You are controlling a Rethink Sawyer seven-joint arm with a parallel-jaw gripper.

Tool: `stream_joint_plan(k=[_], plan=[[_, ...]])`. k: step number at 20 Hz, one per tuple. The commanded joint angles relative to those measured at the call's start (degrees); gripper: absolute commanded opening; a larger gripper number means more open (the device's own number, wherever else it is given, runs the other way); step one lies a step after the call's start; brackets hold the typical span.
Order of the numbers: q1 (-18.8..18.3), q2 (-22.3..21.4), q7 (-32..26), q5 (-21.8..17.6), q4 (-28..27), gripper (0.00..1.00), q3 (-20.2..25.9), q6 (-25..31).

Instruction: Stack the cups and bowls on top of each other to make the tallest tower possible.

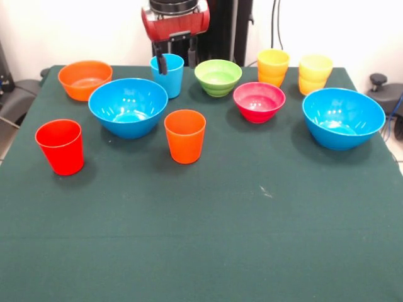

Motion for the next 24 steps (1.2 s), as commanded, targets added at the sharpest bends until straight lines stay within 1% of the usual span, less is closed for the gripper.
stream_joint_plan(k=[1,4,7,12,17,24], plan=[[2.2,-4.7,-1.9,-0.6,5.0,1.00,1.9,0.2],[2.9,-6.0,-0.6,0.4,6.5,1.00,2.2,-0.1],[4.7,-4.9,1.2,-0.6,5.6,1.00,0.8,-0.3],[6.1,-3.7,2.7,-1.1,6.1,1.00,0.0,-2.2],[8.2,-3.8,4.8,0.0,6.9,1.00,-0.5,-3.2],[9.1,-4.0,5.5,0.7,7.2,1.00,-1.1,-3.9]])
